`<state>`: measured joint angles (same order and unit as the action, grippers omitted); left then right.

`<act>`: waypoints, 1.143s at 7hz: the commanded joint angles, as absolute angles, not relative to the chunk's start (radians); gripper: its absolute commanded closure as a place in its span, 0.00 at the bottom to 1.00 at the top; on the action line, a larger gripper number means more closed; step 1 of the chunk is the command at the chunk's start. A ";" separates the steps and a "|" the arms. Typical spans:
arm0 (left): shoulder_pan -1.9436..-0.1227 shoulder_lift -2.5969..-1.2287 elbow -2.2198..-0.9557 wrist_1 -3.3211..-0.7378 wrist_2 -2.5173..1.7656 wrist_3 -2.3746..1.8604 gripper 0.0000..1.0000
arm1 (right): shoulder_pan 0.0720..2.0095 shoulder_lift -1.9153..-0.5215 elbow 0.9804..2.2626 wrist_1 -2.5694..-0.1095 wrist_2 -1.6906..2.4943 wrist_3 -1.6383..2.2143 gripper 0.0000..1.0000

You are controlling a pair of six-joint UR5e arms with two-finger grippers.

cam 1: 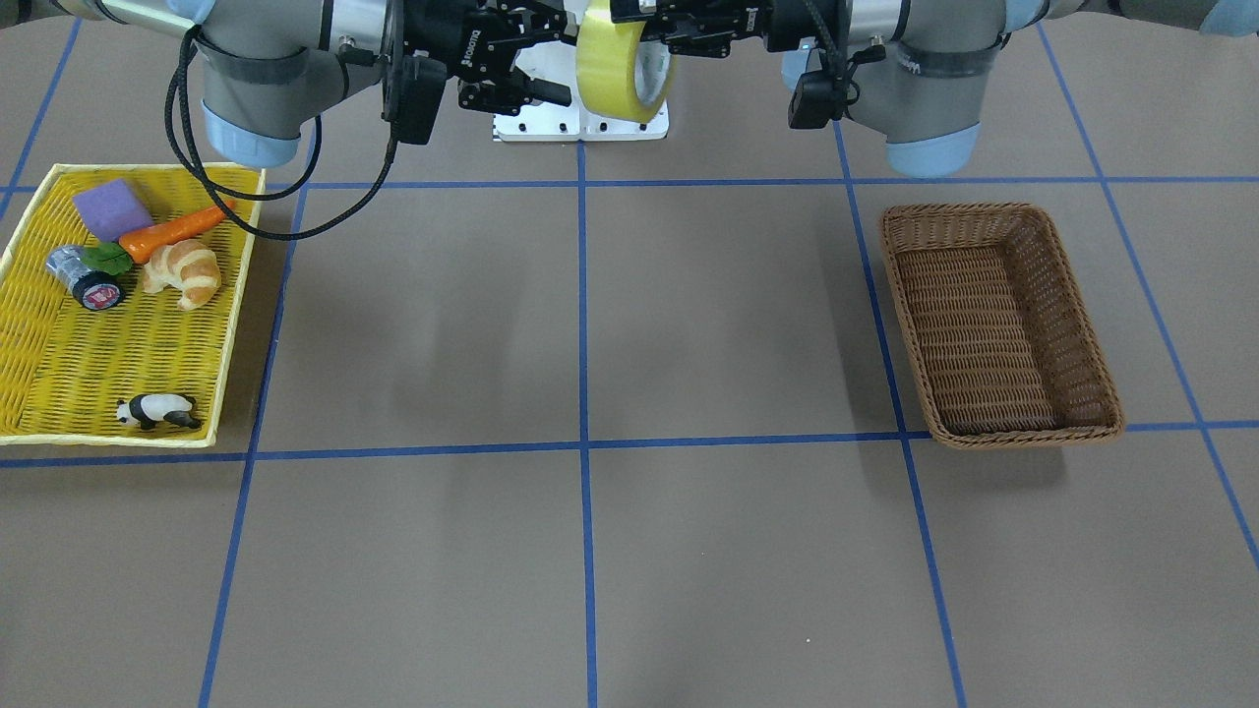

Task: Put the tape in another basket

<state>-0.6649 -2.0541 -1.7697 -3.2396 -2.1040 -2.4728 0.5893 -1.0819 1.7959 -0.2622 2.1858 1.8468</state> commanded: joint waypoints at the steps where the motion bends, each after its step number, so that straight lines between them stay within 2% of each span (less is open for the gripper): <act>1: -0.663 -2.054 -1.775 -3.240 -2.105 -2.513 1.00 | 0.592 -1.080 1.796 -0.258 2.186 1.882 0.00; 4: -0.667 -2.040 -1.761 -3.292 -2.111 -2.500 1.00 | 0.618 -1.107 1.822 -0.256 2.204 1.881 0.00; 6: -0.707 -2.039 -1.759 -3.287 -2.105 -2.499 1.00 | 0.807 -1.149 1.780 -0.271 2.419 1.852 0.00; 8: -0.794 -2.005 -1.749 -3.257 -2.111 -2.446 1.00 | 1.008 -1.152 1.663 -0.323 2.601 1.675 0.00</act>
